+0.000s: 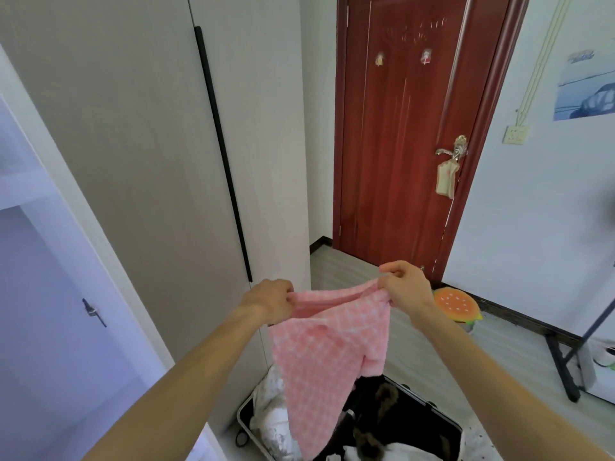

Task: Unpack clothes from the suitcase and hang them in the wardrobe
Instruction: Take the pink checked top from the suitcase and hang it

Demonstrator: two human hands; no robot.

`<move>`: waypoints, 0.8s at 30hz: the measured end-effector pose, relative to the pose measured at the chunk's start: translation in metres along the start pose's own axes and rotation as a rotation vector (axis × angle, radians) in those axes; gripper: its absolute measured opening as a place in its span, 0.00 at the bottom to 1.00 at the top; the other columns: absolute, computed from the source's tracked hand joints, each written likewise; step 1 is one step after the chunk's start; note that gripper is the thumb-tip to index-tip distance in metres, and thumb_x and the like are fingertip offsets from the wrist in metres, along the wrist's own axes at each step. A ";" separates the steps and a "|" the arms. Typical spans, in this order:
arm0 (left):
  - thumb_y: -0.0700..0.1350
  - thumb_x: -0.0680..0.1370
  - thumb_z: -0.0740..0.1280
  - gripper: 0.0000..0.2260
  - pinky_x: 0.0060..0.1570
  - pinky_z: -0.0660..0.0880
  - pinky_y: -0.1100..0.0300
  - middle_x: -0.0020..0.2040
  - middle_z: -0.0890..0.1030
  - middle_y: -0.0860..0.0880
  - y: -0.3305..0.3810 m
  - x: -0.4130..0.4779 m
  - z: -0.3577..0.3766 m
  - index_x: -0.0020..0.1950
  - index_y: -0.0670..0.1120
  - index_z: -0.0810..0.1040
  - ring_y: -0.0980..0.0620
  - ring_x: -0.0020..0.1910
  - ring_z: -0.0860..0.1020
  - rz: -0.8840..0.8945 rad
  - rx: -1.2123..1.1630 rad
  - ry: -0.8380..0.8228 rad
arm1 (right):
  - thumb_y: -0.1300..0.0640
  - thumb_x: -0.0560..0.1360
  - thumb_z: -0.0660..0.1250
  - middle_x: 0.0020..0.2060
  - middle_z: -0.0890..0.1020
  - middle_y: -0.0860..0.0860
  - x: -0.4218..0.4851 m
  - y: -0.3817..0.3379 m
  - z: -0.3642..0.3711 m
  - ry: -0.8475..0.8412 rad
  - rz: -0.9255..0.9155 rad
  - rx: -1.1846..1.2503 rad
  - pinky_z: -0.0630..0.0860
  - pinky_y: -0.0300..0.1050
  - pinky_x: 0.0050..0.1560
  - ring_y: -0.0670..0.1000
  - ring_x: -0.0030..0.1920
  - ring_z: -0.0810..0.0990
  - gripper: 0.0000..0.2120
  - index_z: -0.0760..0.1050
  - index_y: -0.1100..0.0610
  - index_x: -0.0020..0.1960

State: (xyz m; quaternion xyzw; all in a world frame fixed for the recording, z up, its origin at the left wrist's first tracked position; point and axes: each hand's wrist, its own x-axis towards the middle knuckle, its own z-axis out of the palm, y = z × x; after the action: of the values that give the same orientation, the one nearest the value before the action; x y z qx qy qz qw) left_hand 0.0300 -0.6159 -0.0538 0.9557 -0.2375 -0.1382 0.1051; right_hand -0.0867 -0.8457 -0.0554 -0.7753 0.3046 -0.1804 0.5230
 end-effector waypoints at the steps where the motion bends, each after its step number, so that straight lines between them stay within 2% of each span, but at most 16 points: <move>1: 0.50 0.79 0.64 0.09 0.35 0.72 0.62 0.48 0.83 0.48 -0.005 -0.002 0.001 0.57 0.50 0.79 0.50 0.40 0.82 -0.002 -0.158 -0.006 | 0.62 0.71 0.67 0.40 0.82 0.48 -0.002 0.002 -0.004 0.001 -0.019 -0.077 0.82 0.51 0.47 0.50 0.38 0.79 0.10 0.81 0.51 0.48; 2: 0.51 0.80 0.65 0.07 0.30 0.70 0.63 0.45 0.83 0.48 -0.009 -0.006 0.002 0.53 0.50 0.79 0.51 0.35 0.82 -0.012 -0.338 -0.030 | 0.61 0.72 0.66 0.38 0.83 0.46 -0.005 0.004 -0.007 -0.005 -0.042 -0.148 0.82 0.51 0.48 0.50 0.38 0.81 0.10 0.82 0.48 0.45; 4: 0.51 0.81 0.64 0.07 0.29 0.69 0.63 0.43 0.82 0.50 -0.014 -0.018 0.002 0.51 0.50 0.79 0.54 0.31 0.82 -0.041 -0.564 -0.044 | 0.59 0.73 0.65 0.31 0.84 0.46 -0.011 0.009 -0.012 -0.042 -0.062 -0.239 0.81 0.48 0.44 0.48 0.35 0.83 0.10 0.82 0.45 0.42; 6: 0.52 0.82 0.63 0.08 0.33 0.69 0.62 0.41 0.81 0.52 -0.020 -0.028 0.009 0.50 0.49 0.79 0.56 0.34 0.80 -0.092 -0.658 -0.052 | 0.57 0.74 0.64 0.28 0.83 0.47 -0.016 0.013 -0.011 -0.106 -0.074 -0.310 0.79 0.43 0.39 0.44 0.30 0.83 0.09 0.81 0.45 0.43; 8: 0.52 0.78 0.68 0.07 0.35 0.69 0.61 0.40 0.81 0.53 -0.029 -0.040 0.019 0.48 0.49 0.78 0.56 0.38 0.78 -0.137 -0.741 -0.078 | 0.57 0.74 0.64 0.26 0.83 0.46 -0.024 0.018 -0.005 -0.157 -0.088 -0.371 0.77 0.41 0.38 0.40 0.26 0.80 0.08 0.80 0.46 0.45; 11: 0.51 0.70 0.76 0.12 0.37 0.71 0.63 0.40 0.81 0.51 -0.044 -0.057 0.036 0.44 0.45 0.79 0.54 0.39 0.78 -0.176 -0.678 -0.074 | 0.56 0.75 0.64 0.25 0.82 0.46 -0.035 0.021 0.015 -0.227 -0.089 -0.391 0.78 0.41 0.38 0.40 0.24 0.79 0.07 0.79 0.47 0.45; 13: 0.52 0.73 0.73 0.13 0.34 0.69 0.64 0.35 0.78 0.51 -0.051 -0.070 0.045 0.35 0.46 0.75 0.54 0.33 0.77 -0.180 -0.501 -0.078 | 0.57 0.74 0.66 0.28 0.84 0.48 -0.044 0.025 0.028 -0.282 -0.060 -0.347 0.82 0.46 0.40 0.44 0.29 0.83 0.06 0.80 0.48 0.45; 15: 0.53 0.79 0.65 0.21 0.25 0.63 0.66 0.27 0.73 0.52 -0.065 -0.088 0.056 0.29 0.47 0.65 0.55 0.25 0.76 -0.201 -0.423 -0.142 | 0.61 0.73 0.68 0.33 0.85 0.53 -0.056 0.028 0.044 -0.374 -0.016 -0.297 0.84 0.49 0.41 0.51 0.33 0.85 0.06 0.81 0.52 0.45; 17: 0.54 0.81 0.58 0.21 0.22 0.59 0.66 0.24 0.70 0.51 -0.091 -0.112 0.064 0.32 0.46 0.65 0.53 0.25 0.81 -0.222 -0.372 -0.259 | 0.66 0.71 0.68 0.38 0.84 0.57 -0.073 0.030 0.062 -0.497 -0.024 -0.327 0.83 0.46 0.40 0.52 0.35 0.83 0.10 0.81 0.53 0.44; 20: 0.53 0.82 0.51 0.19 0.26 0.61 0.63 0.37 0.75 0.46 -0.129 -0.138 0.066 0.48 0.42 0.76 0.51 0.34 0.85 -0.312 -0.331 -0.381 | 0.69 0.69 0.69 0.43 0.82 0.55 -0.090 0.030 0.078 -0.617 -0.030 -0.409 0.78 0.38 0.34 0.50 0.38 0.80 0.13 0.82 0.53 0.46; 22: 0.55 0.82 0.52 0.20 0.30 0.63 0.63 0.40 0.84 0.53 -0.163 -0.166 0.059 0.55 0.44 0.79 0.54 0.34 0.84 -0.390 -0.362 -0.417 | 0.69 0.70 0.68 0.42 0.80 0.50 -0.109 0.022 0.099 -0.701 -0.057 -0.489 0.75 0.36 0.32 0.48 0.37 0.78 0.13 0.81 0.53 0.48; 24: 0.56 0.82 0.54 0.17 0.34 0.68 0.62 0.43 0.86 0.57 -0.200 -0.198 0.051 0.57 0.50 0.78 0.56 0.35 0.83 -0.447 -0.374 -0.390 | 0.67 0.71 0.67 0.43 0.79 0.49 -0.134 0.010 0.125 -0.758 -0.076 -0.579 0.76 0.37 0.33 0.48 0.38 0.78 0.12 0.80 0.53 0.49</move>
State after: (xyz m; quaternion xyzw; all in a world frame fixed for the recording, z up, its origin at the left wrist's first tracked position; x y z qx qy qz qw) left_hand -0.0685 -0.3539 -0.1126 0.9039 -0.0085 -0.3789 0.1981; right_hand -0.1149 -0.6722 -0.1074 -0.9109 0.1014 0.1883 0.3529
